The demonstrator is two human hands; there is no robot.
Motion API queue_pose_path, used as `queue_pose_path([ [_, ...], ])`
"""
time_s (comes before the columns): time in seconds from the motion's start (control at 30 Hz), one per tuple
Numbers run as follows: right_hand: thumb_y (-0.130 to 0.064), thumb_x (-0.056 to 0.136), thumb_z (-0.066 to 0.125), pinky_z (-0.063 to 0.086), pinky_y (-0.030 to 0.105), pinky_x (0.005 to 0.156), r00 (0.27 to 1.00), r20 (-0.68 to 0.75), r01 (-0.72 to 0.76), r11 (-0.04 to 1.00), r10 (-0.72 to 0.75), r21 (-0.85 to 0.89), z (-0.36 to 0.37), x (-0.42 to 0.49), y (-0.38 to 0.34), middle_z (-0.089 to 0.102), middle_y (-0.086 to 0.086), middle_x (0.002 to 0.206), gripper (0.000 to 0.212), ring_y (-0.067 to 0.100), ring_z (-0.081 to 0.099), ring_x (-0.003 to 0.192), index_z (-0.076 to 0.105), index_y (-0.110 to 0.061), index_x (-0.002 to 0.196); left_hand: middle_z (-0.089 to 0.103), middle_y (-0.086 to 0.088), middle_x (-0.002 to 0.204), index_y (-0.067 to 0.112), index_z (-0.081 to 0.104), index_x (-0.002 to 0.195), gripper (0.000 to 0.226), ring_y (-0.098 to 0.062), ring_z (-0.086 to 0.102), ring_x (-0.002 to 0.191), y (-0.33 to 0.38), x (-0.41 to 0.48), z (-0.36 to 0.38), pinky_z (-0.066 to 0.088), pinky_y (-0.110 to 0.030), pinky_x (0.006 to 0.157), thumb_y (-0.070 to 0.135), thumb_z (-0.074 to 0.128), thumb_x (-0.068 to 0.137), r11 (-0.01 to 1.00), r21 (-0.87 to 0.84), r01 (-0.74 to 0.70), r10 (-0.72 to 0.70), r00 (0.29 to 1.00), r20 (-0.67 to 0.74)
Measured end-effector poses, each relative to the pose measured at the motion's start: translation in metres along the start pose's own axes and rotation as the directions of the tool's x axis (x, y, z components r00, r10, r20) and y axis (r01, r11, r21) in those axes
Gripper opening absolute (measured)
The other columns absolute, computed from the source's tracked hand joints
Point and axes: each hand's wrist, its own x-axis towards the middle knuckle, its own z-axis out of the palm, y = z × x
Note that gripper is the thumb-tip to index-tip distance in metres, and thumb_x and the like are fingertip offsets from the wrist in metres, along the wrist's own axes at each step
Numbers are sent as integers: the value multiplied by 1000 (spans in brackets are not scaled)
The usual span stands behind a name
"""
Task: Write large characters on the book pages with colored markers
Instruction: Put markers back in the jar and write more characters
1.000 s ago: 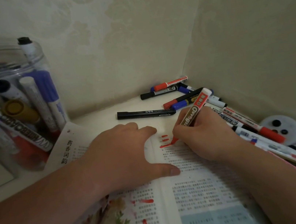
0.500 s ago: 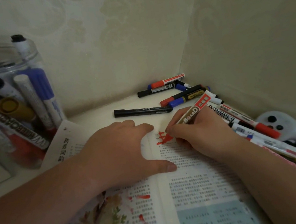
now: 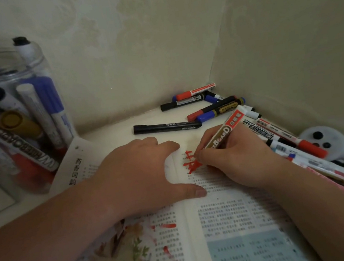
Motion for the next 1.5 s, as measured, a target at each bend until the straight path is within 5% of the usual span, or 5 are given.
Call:
queue_pose_path([
  [0.47, -18, 88, 71, 44, 15, 54, 1000, -9, 2, 1000, -2, 7, -2, 0, 2, 68, -4, 64, 13, -1, 57, 54, 75, -15, 75, 44, 21, 130, 52, 21, 148, 114, -6, 42, 127, 0, -1, -1, 41, -33, 103, 107, 33, 48, 1000, 4, -3, 3, 1000, 10],
  [0.83, -19, 90, 73, 60, 41, 79, 991, 123, 50, 999, -49, -11, -7, -5, -3, 77, 3, 81, 12, 22, 73, 79, 78, -14, 80, 43, 21, 134, 53, 20, 148, 116, -6, 41, 129, 1, -2, -1, 40, -33, 105, 107, 33, 47, 1000, 6, 11, -11, 1000, 10],
  [1.13, -16, 86, 67, 46, 32, 60, 999, 51, 0, 999, 3, -47, -6, -1, -3, 56, -5, 53, 20, 4, 51, 50, 67, 1, 75, 40, 24, 137, 51, 9, 149, 111, -1, 39, 126, 0, -4, 2, 38, -27, 105, 98, 48, 57, 992, -78, -96, 87, 990, -110],
  [1.3, -23, 91, 66, 37, 28, 64, 992, -122, 69, 951, -33, 301, -14, -3, -1, 59, -7, 61, 25, 1, 49, 52, 67, -15, 68, 45, 26, 107, 46, 19, 143, 56, 8, 48, 99, 0, -6, 7, 39, -13, 76, 24, 46, 99, 897, -372, -237, 144, 954, -261],
  [1.5, -7, 83, 69, 38, 18, 50, 953, -233, 287, 815, -192, 503, -22, -10, -6, 58, -7, 54, 16, 3, 47, 47, 61, -16, 72, 64, 38, 113, 48, 25, 141, 57, 10, 57, 115, 10, -8, 6, 44, -28, 104, 37, 60, 97, 776, -561, -289, 173, 952, -250],
])
